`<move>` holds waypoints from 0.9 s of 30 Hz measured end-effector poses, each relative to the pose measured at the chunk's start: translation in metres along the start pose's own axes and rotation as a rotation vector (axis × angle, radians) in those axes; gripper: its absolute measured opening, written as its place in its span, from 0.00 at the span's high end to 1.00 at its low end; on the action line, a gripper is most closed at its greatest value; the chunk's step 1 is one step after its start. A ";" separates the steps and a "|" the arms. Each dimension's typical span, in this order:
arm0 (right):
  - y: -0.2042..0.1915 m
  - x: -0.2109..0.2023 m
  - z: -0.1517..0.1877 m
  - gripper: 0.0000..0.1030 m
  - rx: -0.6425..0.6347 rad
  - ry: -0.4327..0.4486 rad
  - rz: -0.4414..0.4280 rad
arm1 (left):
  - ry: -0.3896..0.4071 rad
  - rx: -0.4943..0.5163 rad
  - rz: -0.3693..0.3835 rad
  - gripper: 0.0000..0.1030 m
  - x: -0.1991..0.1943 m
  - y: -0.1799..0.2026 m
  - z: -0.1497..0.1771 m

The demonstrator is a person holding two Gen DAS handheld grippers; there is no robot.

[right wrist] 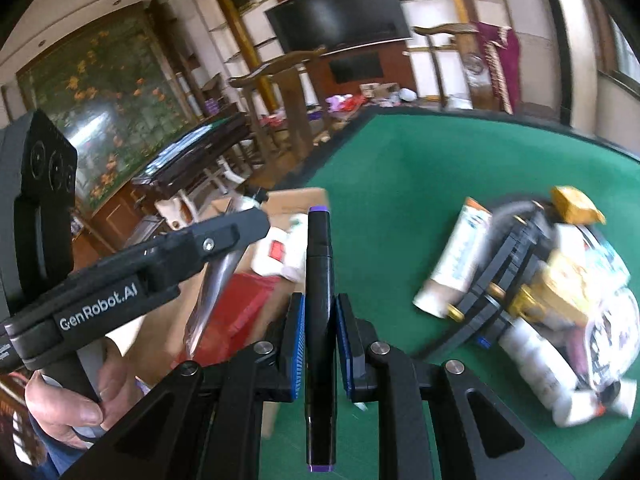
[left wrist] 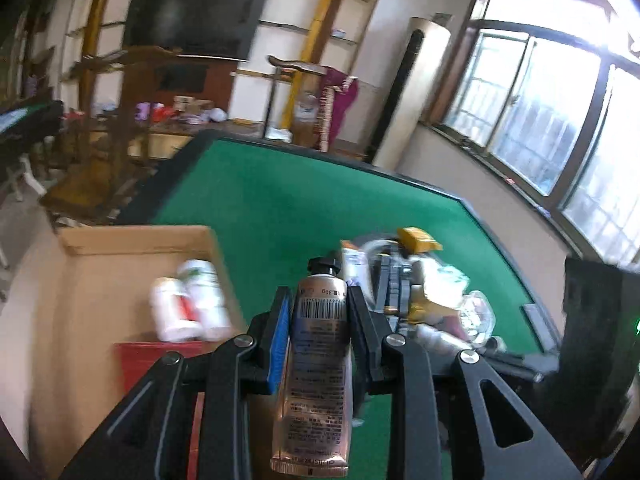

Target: Organize objects

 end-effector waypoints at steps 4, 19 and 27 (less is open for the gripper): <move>-0.028 0.017 -0.012 0.84 -0.025 -0.029 -0.046 | -0.010 -0.053 -0.064 0.74 -0.029 -0.040 -0.006; -0.086 0.114 -0.040 0.84 -0.076 -0.178 -0.010 | -0.170 -0.292 -0.171 0.74 -0.017 -0.156 0.000; -0.086 0.151 -0.056 0.84 -0.056 -0.239 0.037 | -0.187 -0.476 -0.152 0.74 0.009 -0.196 0.000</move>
Point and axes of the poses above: each gripper's, at about its wrist camera, not at the fingertips, and x roughly the way its jaws point, y to its right, z to its underside, the point moved 4 cm from there along x, roughly the way its jaws point, and after that the axes turned 13 degrees about z, right-handed, at the moved point
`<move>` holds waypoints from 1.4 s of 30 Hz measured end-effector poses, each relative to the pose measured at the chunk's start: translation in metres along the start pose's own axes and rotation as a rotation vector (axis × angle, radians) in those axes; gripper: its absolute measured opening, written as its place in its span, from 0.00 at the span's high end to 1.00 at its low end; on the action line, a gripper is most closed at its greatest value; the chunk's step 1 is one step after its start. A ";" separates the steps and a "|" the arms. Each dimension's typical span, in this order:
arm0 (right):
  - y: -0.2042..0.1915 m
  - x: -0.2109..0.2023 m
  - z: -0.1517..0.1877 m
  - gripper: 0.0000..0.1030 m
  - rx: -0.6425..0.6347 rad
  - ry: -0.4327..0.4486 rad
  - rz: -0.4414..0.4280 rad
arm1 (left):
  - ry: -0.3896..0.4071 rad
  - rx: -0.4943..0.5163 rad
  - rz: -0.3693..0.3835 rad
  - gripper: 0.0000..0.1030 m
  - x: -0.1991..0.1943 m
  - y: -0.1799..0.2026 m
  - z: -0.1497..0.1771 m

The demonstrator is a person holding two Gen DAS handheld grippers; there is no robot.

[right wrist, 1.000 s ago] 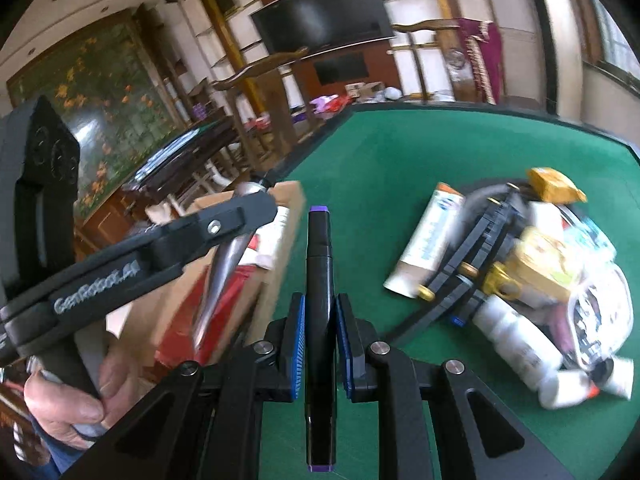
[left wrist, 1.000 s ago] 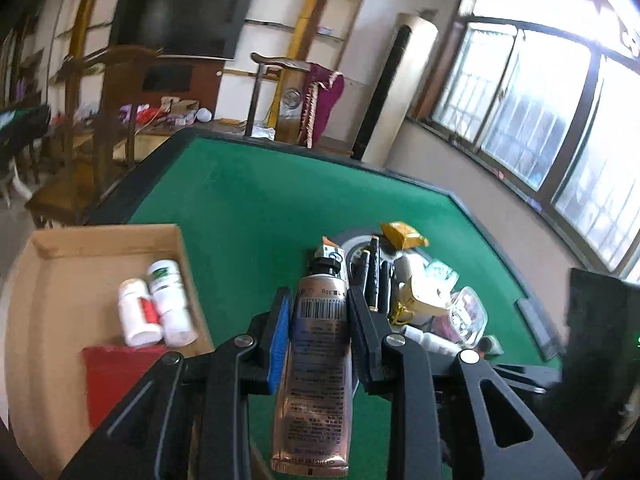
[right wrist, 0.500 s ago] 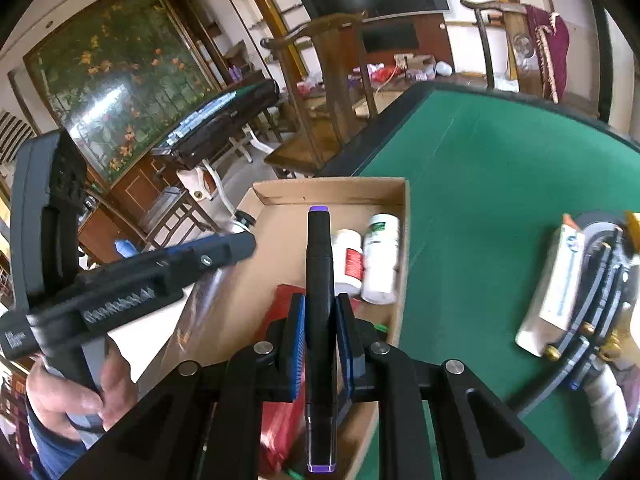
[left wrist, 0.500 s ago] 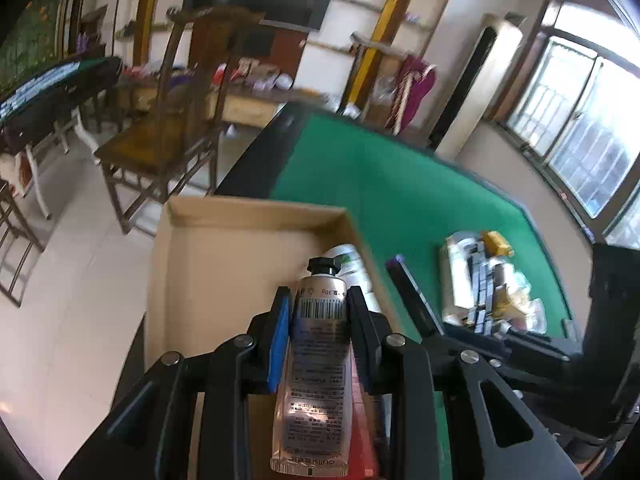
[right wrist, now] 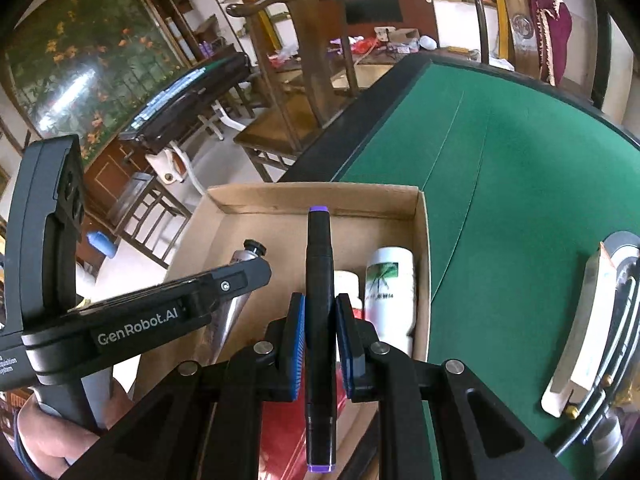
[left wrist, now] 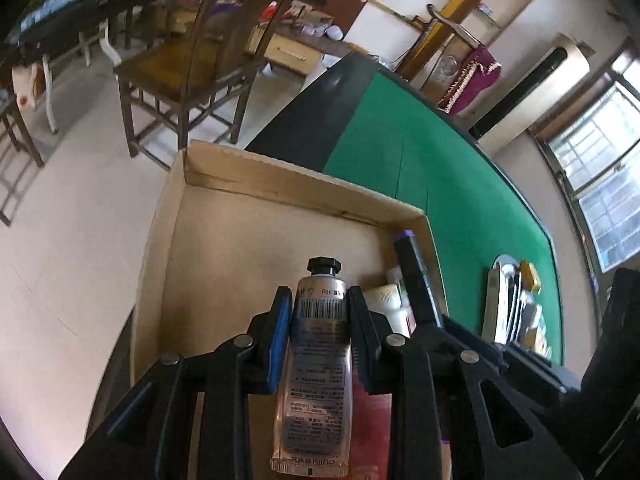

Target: Organize objects

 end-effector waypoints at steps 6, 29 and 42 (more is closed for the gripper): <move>0.001 0.010 -0.006 0.84 -0.003 -0.004 0.051 | -0.006 -0.049 0.047 0.74 0.012 -0.004 -0.007; 0.005 0.007 0.001 0.83 0.007 -0.006 0.063 | -0.010 -0.080 0.078 0.72 0.038 -0.001 -0.006; 0.031 -0.038 0.020 0.83 0.036 0.049 -0.005 | 0.021 -0.089 0.094 0.69 0.015 0.010 0.006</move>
Point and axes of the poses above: each gripper's, at about its wrist camera, not at the fingertips, and x roughly the way its jaws point, y to its right, z to its underside, the point moved 4 cm from there along x, roughly the way its jaws point, and after that the axes turned 13 degrees about z, right-handed, at the moved point
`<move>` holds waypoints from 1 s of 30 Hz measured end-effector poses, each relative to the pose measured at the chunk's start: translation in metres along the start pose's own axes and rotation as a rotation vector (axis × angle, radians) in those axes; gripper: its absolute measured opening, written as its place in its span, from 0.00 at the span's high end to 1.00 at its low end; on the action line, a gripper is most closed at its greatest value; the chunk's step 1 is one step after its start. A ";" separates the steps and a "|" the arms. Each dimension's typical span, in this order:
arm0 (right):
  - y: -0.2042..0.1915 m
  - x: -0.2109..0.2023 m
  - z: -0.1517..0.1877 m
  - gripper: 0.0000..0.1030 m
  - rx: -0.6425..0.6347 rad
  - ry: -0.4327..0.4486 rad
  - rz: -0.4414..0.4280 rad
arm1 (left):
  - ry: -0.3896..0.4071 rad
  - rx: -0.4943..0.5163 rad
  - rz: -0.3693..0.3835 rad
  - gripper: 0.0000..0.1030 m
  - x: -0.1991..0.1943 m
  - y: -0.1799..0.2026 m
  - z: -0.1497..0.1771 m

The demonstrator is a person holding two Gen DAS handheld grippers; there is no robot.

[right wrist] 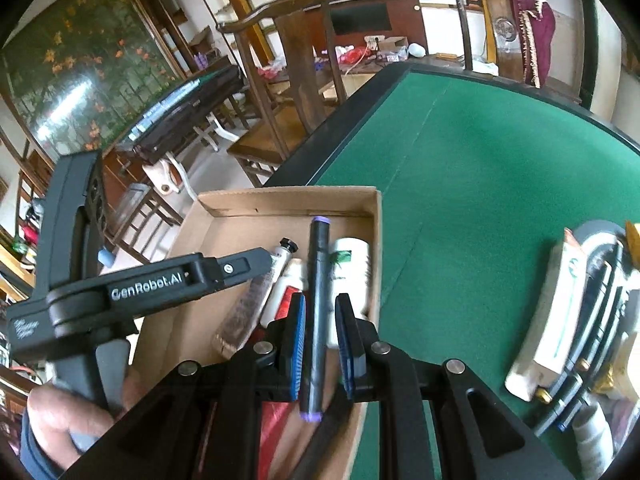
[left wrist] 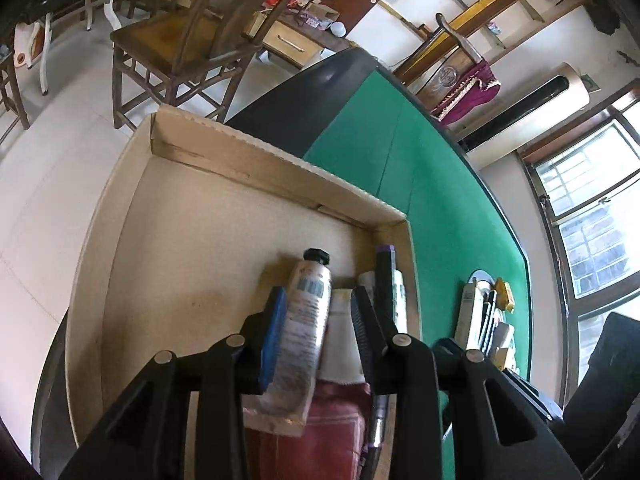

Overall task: Organize objects
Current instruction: 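Lower the tube and marker into the tray and open both grippers, then move both grippers back over the pile of items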

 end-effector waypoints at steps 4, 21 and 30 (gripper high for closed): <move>0.019 -0.021 0.014 0.83 0.020 0.021 -0.022 | 0.001 0.016 0.006 0.68 -0.003 0.010 0.007; 0.131 -0.068 0.073 0.83 0.153 0.042 -0.080 | -0.036 0.156 -0.016 0.68 0.019 0.079 0.054; 0.153 -0.063 0.083 0.83 0.200 0.036 -0.101 | -0.142 0.264 0.007 0.68 0.062 0.131 0.093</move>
Point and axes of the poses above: each gripper's, at about its wrist camera, not at the fingertips, and x roughly the way its jaws point, y to its right, z to its underside, the point moved 4 cm from there along x, roughly the way its jaws point, and after that the axes turned 13 degrees about z, right-handed, at the moved point
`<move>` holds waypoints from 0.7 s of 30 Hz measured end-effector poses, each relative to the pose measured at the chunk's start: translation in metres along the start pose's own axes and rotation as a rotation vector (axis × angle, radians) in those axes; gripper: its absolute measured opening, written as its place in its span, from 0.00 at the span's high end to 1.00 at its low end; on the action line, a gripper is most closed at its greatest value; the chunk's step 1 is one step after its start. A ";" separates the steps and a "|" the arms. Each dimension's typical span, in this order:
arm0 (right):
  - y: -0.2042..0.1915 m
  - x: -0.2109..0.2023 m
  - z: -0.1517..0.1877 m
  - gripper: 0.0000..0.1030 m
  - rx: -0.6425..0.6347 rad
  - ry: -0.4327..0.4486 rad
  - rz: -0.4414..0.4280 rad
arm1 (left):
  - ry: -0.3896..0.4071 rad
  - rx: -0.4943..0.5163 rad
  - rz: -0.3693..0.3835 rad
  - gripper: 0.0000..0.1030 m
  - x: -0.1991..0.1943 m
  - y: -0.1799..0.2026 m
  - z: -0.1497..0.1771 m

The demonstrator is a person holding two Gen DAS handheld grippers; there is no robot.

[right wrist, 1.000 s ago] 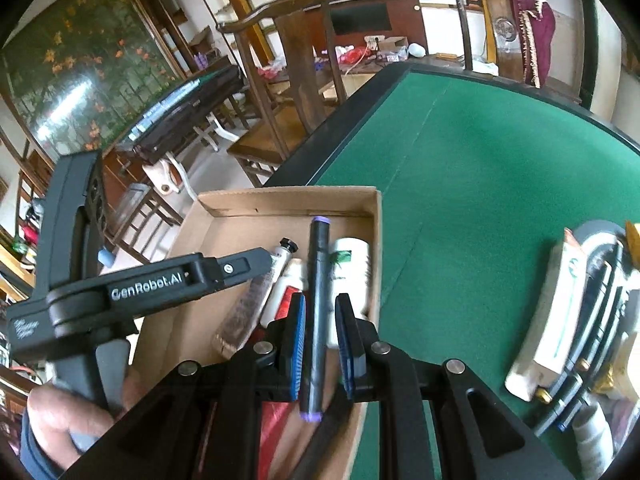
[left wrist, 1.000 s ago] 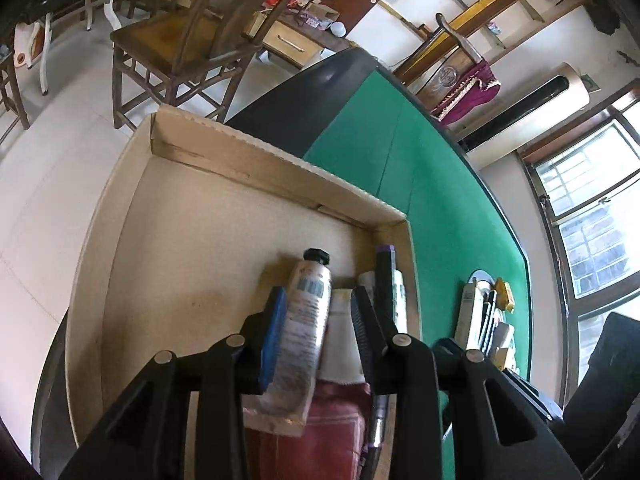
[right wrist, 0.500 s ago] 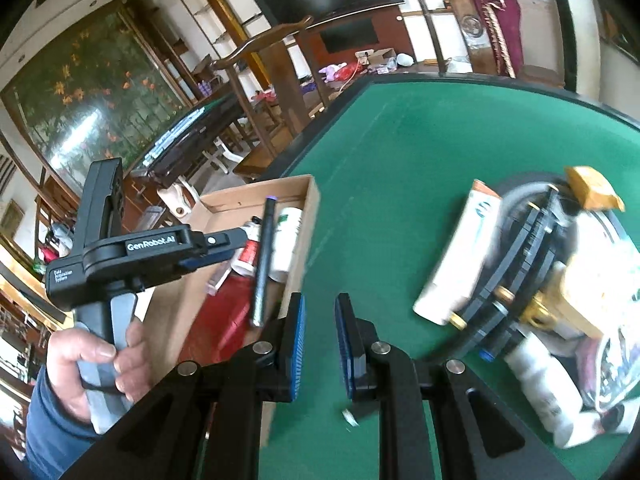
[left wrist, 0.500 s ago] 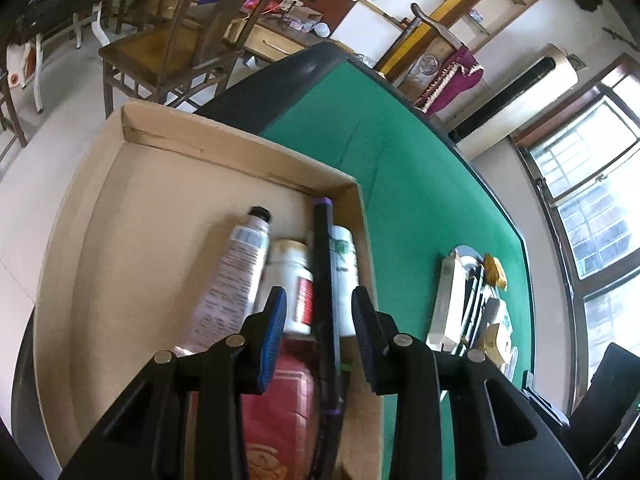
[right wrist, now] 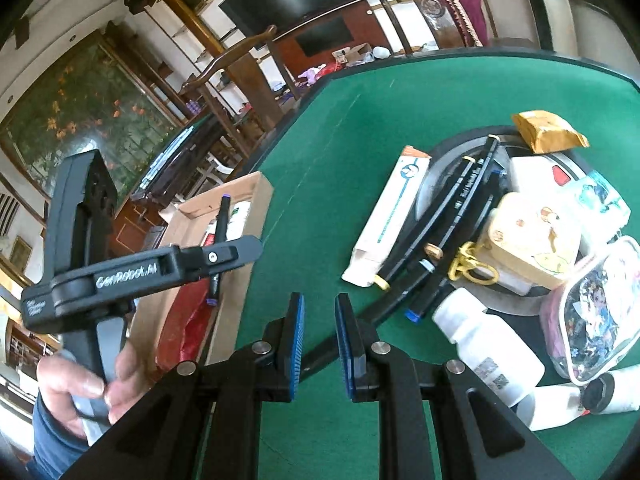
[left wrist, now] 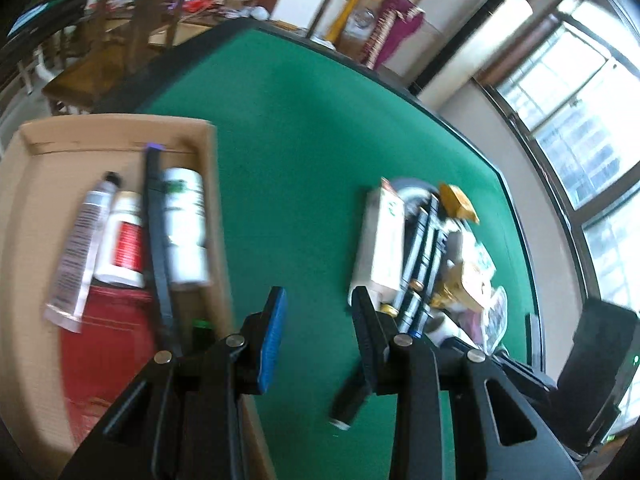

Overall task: Organize objects
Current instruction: 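Move both grippers back over the pile of items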

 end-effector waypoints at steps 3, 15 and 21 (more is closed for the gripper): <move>0.011 0.000 0.002 0.83 0.016 -0.003 0.002 | -0.027 0.033 0.012 0.68 0.012 0.017 0.007; 0.058 -0.022 0.016 0.82 0.064 0.016 0.025 | -0.131 0.183 -0.014 0.68 0.053 0.060 0.043; 0.078 -0.036 0.023 0.75 0.085 0.030 0.025 | -0.151 0.205 -0.039 0.68 0.059 0.064 0.048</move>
Point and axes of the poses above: each gripper's, at about its wrist camera, not at the fingertips, and x roughly the way its jaws point, y to its right, z to its underside, the point moved 4 cm from there along x, roughly the way its jaws point, and after that the axes turned 13 degrees about z, right-handed, at the moved point
